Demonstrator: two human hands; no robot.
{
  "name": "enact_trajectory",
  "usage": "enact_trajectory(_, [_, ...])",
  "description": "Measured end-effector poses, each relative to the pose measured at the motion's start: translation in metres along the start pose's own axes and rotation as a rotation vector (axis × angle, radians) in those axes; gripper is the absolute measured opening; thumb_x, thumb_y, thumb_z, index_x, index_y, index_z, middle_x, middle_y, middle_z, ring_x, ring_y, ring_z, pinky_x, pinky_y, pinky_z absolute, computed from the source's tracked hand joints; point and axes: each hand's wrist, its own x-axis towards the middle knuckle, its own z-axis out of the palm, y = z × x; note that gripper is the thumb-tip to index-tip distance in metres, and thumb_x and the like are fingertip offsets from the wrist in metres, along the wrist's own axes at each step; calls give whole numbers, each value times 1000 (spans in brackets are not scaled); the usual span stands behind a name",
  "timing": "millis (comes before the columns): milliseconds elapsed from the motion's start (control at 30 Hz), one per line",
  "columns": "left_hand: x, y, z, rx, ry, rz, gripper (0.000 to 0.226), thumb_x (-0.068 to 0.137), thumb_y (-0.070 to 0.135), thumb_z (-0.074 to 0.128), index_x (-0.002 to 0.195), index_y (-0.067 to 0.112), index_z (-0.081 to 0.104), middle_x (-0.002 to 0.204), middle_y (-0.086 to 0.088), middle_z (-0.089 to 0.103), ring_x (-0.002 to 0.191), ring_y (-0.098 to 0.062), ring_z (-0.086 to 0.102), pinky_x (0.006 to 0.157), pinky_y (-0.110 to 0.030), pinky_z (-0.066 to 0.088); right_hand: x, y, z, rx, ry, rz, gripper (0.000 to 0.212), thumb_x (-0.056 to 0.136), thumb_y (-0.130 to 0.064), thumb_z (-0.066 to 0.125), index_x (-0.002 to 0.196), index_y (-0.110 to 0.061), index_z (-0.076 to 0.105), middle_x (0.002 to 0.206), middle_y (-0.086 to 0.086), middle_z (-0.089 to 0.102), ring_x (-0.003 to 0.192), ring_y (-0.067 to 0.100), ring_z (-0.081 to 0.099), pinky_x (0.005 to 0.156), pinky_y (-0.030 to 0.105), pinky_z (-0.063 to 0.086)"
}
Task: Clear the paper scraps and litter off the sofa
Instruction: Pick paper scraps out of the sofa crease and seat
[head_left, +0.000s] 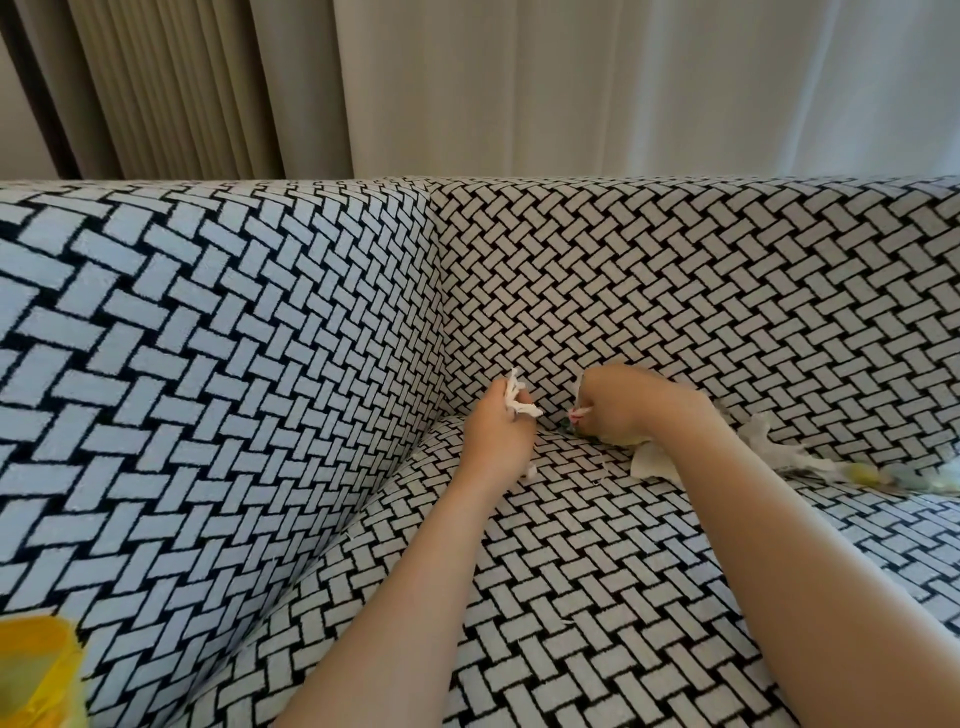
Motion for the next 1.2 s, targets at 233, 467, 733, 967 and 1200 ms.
enact_trajectory(233, [0, 5, -5, -207, 67, -155, 23, 93, 8, 49, 76, 23, 46, 75, 5, 47, 68, -9, 50, 62, -21, 39, -5, 1, -27, 313, 209, -148, 32, 96, -29, 45, 68, -16, 51, 63, -2, 48, 51, 10, 39, 47, 19, 31])
enact_trajectory(467, [-4, 13, -2, -510, 158, -278, 28, 90, 0, 53, 70, 19, 47, 71, 0, 47, 66, -12, 44, 62, -24, 37, -18, -13, -51, 741, 349, -272, 32, 95, -33, 47, 77, -7, 53, 60, -1, 41, 50, 11, 35, 50, 24, 29])
enact_trajectory(733, [0, 18, -16, -988, 165, -469, 21, 96, 18, 44, 80, 10, 55, 69, -5, 56, 58, -12, 52, 55, -23, 43, -16, -51, -38, 1362, -7, -65, 22, 95, -29, 45, 80, -14, 49, 65, 0, 52, 51, 12, 49, 53, 23, 41])
enact_trajectory(967, [0, 14, -20, -727, 183, -379, 19, 90, 23, 48, 77, 14, 58, 77, -9, 59, 70, -21, 56, 64, -30, 45, -17, -60, -17, 545, -87, -146, 41, 98, -41, 33, 76, -11, 51, 73, -1, 49, 64, 11, 46, 66, 23, 40])
enact_trajectory(1200, [-7, -14, -22, 276, 120, 78, 29, 97, 31, 41, 84, 14, 60, 83, -2, 57, 75, -16, 53, 66, -22, 48, -25, -57, 22, 22, -77, -132, 40, 99, -31, 27, 125, -8, 45, 139, 18, 38, 127, 34, 33, 108, 46, 25])
